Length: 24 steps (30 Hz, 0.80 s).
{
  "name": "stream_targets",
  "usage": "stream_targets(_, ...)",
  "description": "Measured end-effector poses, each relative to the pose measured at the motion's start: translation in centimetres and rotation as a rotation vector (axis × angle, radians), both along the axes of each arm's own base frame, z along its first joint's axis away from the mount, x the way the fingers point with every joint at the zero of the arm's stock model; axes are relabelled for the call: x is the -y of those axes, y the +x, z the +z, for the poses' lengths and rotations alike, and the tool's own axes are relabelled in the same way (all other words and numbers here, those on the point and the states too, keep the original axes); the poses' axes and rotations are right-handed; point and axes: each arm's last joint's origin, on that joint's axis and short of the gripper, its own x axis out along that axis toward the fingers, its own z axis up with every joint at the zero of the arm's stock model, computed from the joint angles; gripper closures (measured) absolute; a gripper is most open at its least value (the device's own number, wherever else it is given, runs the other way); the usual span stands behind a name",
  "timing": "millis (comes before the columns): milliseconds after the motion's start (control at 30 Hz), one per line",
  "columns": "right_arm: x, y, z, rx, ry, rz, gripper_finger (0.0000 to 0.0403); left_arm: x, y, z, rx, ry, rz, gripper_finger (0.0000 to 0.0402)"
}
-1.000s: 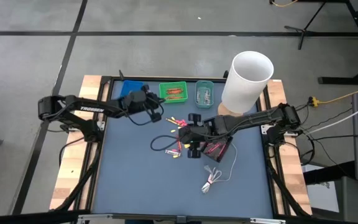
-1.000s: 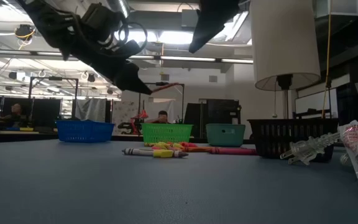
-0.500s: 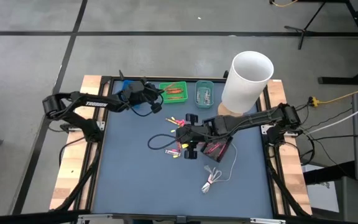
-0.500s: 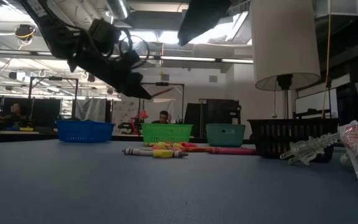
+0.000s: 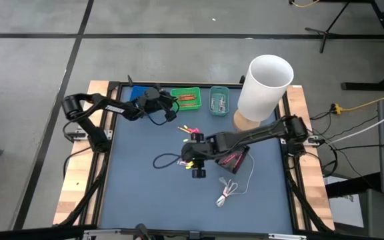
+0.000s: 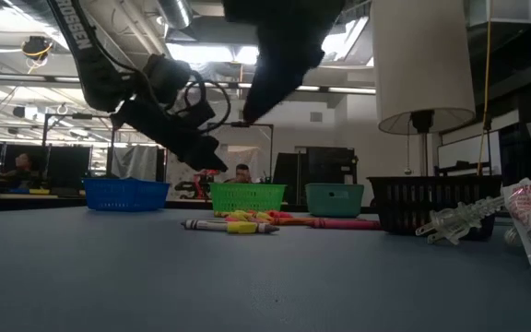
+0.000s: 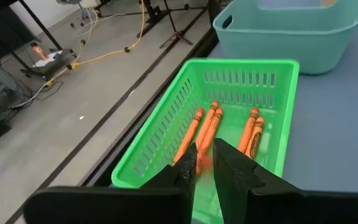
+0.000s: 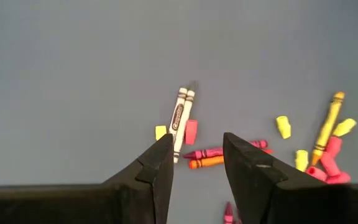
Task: Sort crayons
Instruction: Put the orange crayon into the green bin, then put the gray crayon into the dark green bin
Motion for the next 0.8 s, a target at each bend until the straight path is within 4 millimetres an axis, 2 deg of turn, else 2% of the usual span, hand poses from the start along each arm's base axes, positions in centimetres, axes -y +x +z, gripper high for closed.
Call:
stream_targets(300, -0.3, 1.7, -3.7, -0.029, -0.006, -0.001, 0.0265, -0.1, 0.0, -0.1, 0.001, 0.001, 0.002, 0.0345)
stream_targets(567, -0.4, 2.3, -6.7, -0.097, -0.010, -0.023, 0.0265, 0.0, 0.0, -0.1, 0.002, -0.003, 0.004, 0.0320)
stream_targets(800, -0.5, 2.6, -8.8, -0.143, -0.014, -0.042, 0.0265, 0.0, 0.0, -0.1, 0.003, -0.005, 0.005, 0.0316)
